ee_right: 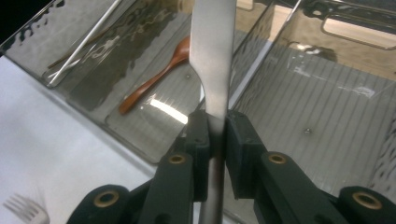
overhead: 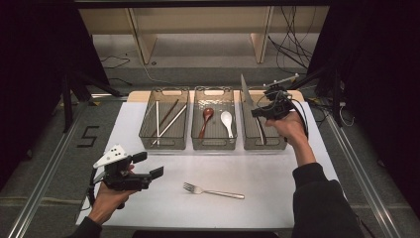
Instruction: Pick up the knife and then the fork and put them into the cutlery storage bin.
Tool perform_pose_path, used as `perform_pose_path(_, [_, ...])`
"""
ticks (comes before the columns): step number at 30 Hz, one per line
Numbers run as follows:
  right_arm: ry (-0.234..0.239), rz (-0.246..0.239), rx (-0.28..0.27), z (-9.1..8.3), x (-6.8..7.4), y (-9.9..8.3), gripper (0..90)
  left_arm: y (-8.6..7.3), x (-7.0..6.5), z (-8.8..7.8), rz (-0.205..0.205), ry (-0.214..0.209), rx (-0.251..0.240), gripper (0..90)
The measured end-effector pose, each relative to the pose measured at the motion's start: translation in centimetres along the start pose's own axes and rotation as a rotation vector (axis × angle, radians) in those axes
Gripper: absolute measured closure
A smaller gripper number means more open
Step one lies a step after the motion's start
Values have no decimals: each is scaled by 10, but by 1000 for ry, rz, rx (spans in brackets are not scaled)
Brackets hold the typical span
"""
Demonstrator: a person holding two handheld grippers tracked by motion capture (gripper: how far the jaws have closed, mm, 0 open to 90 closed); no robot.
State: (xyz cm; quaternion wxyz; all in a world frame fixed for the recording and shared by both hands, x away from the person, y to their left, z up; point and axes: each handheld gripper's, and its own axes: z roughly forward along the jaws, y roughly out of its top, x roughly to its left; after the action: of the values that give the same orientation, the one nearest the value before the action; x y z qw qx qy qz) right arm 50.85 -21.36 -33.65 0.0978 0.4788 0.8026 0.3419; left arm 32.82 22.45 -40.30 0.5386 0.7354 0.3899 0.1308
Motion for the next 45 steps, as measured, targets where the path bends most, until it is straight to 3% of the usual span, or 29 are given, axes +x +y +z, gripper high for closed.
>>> perform_pose_path(11, [-48,50,-3,6,-16,11,811,0,0,0,0,-1,-6,118])
perform_pose_path(45, [-127,172,-22,32,-27,18,809,0,0,0,-3,-5,-6,117])
